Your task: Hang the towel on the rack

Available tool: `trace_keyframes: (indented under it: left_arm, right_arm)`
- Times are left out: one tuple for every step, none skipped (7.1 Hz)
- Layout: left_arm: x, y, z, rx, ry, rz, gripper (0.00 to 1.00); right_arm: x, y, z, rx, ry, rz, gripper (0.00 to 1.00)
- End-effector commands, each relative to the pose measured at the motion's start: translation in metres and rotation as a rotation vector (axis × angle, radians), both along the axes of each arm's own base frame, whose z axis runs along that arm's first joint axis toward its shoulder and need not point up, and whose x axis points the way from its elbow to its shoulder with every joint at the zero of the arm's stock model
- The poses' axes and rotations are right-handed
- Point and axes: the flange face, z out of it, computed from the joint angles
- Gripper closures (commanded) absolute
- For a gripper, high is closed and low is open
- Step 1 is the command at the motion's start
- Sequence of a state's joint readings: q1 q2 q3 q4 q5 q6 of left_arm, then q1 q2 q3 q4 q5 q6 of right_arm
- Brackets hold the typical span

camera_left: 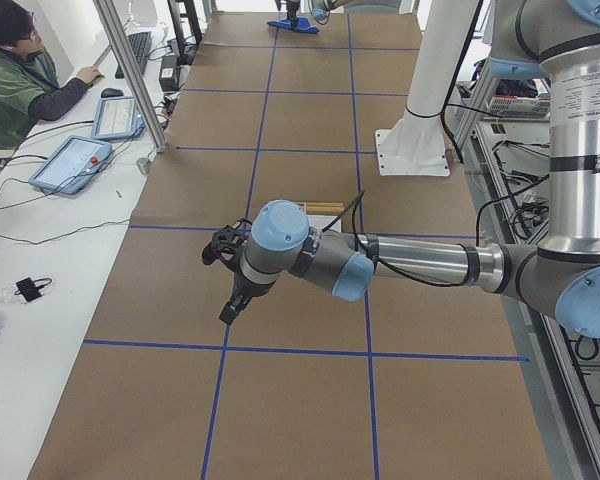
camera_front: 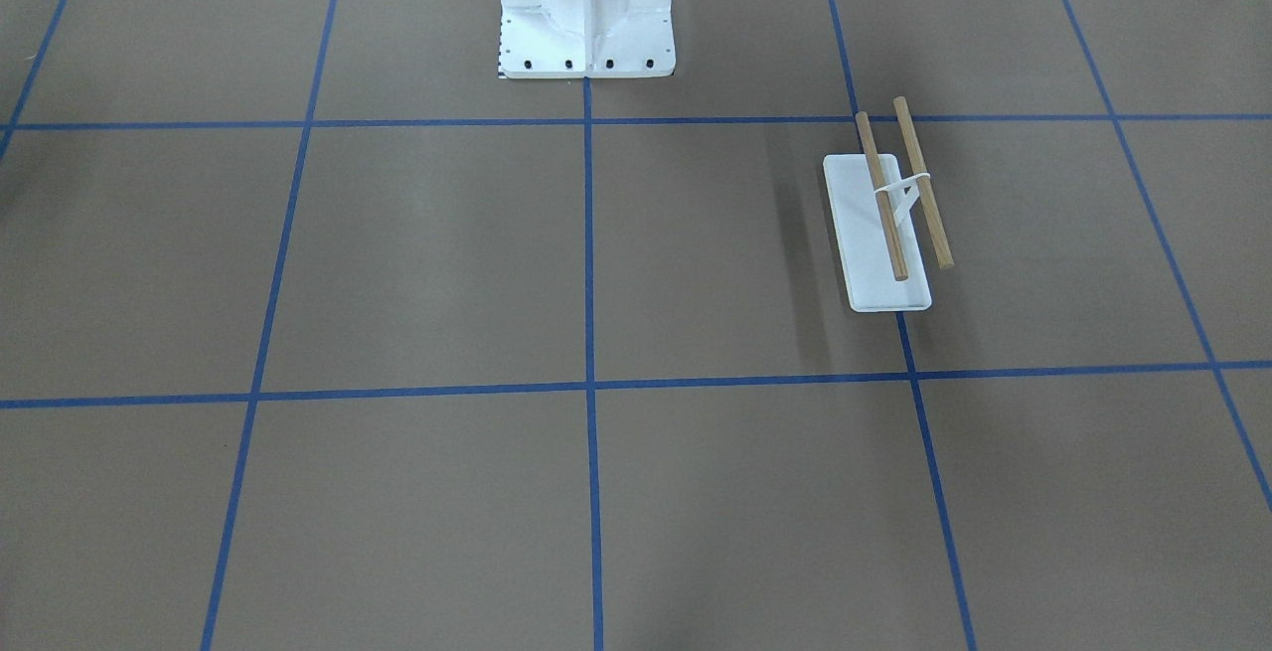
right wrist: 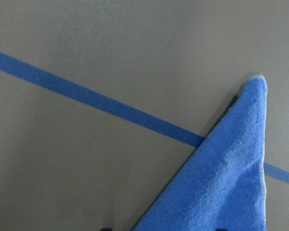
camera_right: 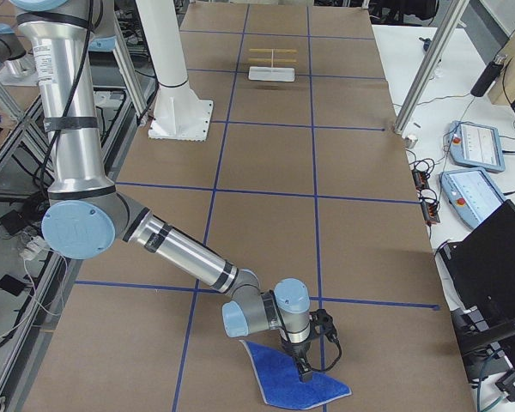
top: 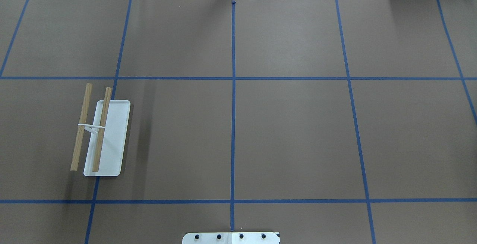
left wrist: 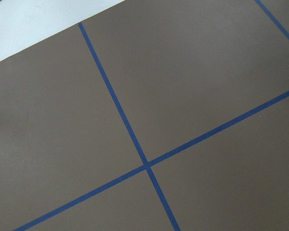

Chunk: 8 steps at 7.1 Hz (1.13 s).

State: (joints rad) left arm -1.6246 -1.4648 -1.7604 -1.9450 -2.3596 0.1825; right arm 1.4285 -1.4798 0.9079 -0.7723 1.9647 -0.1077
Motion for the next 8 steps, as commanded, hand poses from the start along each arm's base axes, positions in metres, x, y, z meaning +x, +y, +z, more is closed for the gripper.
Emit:
trace_keyframes:
  left_arm:
    - [0.0, 0.0, 0.0, 0.001, 0.0, 0.0, 0.01]
    - [0.0, 0.0, 0.0, -0.001, 0.001, 0.001, 0.01]
    - [0.0, 0.0, 0.0, 0.001, 0.001, 0.001, 0.01]
    - [0.0, 0.0, 0.0, 0.001, 0.001, 0.001, 0.01]
    - [0.001, 0.0, 0.0, -0.001, 0.001, 0.002, 0.01]
    - [0.0, 0.0, 0.0, -0.001, 0.0, 0.0, 0.01]
    - [0.0, 0.0, 0.0, 0.001, 0.001, 0.001, 0.01]
    - [0.0, 0.0, 0.0, 0.001, 0.001, 0.001, 0.01]
  right_arm:
    - [0.0, 0.005, 0.005, -0.01, 0.001, -0.002, 0.58]
    - [0.001, 0.006, 0.007, -0.01, 0.002, -0.004, 0.56]
    - [0.001, 0.006, 0.007, -0.012, 0.003, -0.003, 0.6]
    - [0.002, 0.007, 0.007, -0.013, 0.003, 0.002, 0.8]
    - [0.002, 0.009, 0.008, -0.009, 0.001, 0.001, 1.0]
    - [0.002, 0.008, 0.007, 0.001, 0.001, -0.007, 1.0]
    - [0.001, 0.004, 0.002, 0.022, -0.001, -0.011, 1.0]
    - [0.002, -0.002, -0.005, 0.035, -0.012, -0.005, 1.0]
